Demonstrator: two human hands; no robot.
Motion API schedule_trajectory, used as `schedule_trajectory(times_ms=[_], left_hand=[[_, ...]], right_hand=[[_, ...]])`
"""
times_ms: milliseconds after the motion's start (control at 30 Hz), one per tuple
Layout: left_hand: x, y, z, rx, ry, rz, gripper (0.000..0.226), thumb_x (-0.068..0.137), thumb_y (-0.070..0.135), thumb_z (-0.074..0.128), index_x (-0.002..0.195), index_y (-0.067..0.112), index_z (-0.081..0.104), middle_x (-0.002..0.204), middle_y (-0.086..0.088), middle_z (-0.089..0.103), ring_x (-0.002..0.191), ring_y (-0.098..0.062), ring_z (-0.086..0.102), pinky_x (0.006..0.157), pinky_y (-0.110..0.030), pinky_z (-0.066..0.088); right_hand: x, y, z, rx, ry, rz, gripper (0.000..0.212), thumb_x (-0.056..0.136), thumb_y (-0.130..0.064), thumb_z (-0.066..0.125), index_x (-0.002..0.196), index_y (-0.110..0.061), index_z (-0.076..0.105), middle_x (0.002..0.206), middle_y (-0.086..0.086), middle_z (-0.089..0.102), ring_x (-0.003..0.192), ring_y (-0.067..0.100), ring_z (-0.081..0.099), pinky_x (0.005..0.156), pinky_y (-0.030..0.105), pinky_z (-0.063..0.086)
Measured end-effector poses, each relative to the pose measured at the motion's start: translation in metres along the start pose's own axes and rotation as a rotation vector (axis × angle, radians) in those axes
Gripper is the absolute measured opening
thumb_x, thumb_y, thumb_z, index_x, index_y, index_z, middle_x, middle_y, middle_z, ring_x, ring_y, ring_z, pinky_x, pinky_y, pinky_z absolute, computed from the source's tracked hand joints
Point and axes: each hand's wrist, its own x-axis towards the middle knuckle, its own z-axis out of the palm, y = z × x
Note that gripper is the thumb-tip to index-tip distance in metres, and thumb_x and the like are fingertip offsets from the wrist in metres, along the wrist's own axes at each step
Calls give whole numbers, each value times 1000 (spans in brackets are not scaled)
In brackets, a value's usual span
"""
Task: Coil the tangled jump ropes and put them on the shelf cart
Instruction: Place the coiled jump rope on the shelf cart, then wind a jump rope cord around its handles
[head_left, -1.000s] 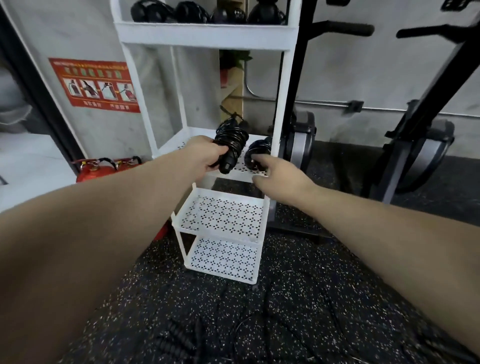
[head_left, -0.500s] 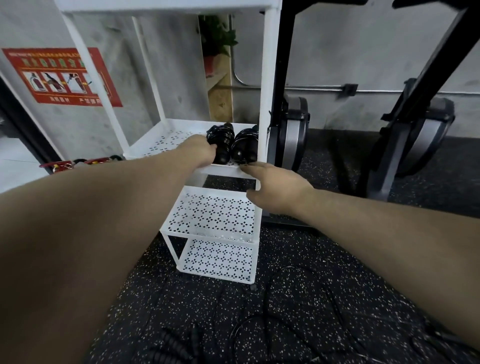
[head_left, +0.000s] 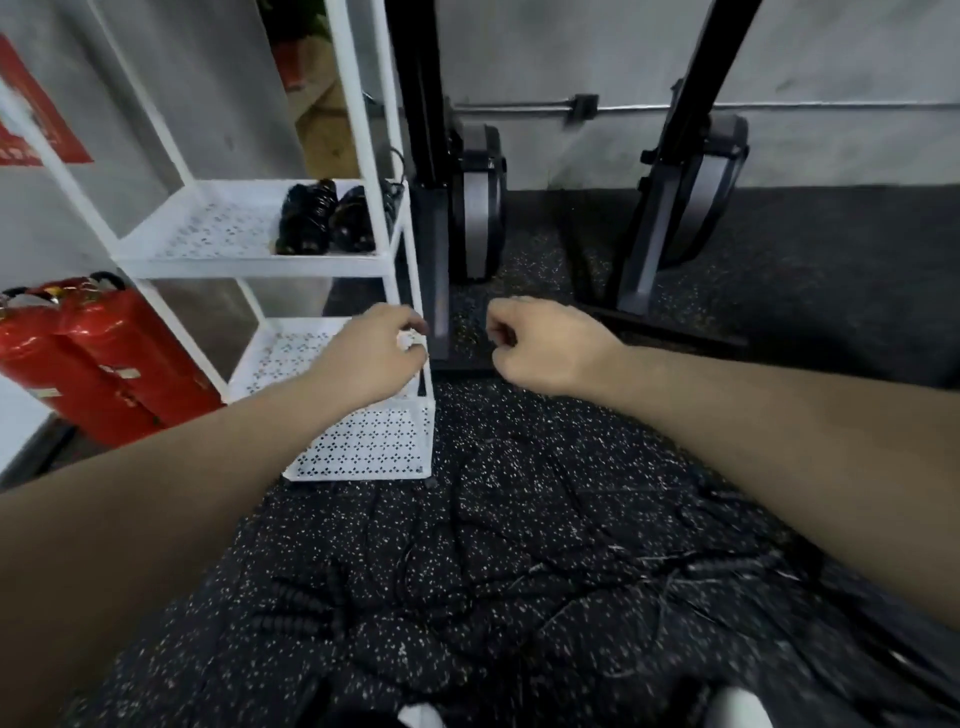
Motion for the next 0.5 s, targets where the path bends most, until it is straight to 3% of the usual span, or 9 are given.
schedule_trajectory(times_ms=[67,100,233,367,500], left_hand=[[-25,23,35,-45,-121,-15,27,101,25,58,127,23,65,129,4,61,81,-12,63,63,-23,45],[-38,33,55,-57,-178,-19,26,101,26,57,126,25,65,125,6,62,81,-11,63,64,-23,45],[-78,69,131,-83,-353,-36,24,98,34,56,120,33,66,115,7,69,101,-17,65,87,-32,54],[-105,96,188,-160,-434,-99,15,101,32,53,113,31,62,92,6,72,59,-10,56,57,-27,45],[-115,106,226,-244,-472,-170,16,103,28,51,114,27,63,78,5,66,48,-9,46,48,-26,34]], right_hand=[[-32,23,5,-22,-28,60,9,87,-18,52,84,-26,51,96,-7,58,88,22,56,71,35,43],[-48,37,10,-30,-41,98,9,86,-18,51,84,-26,51,96,-7,58,87,22,56,69,34,42],[-109,94,32,-43,-125,264,10,89,-21,49,85,-28,54,85,-9,60,78,20,59,56,29,38],[-157,149,54,-33,-202,371,11,91,-21,51,88,-30,57,88,-8,62,77,13,58,59,28,41],[-181,194,76,8,-252,459,12,93,-20,50,90,-28,58,91,-6,64,77,11,58,60,27,43]])
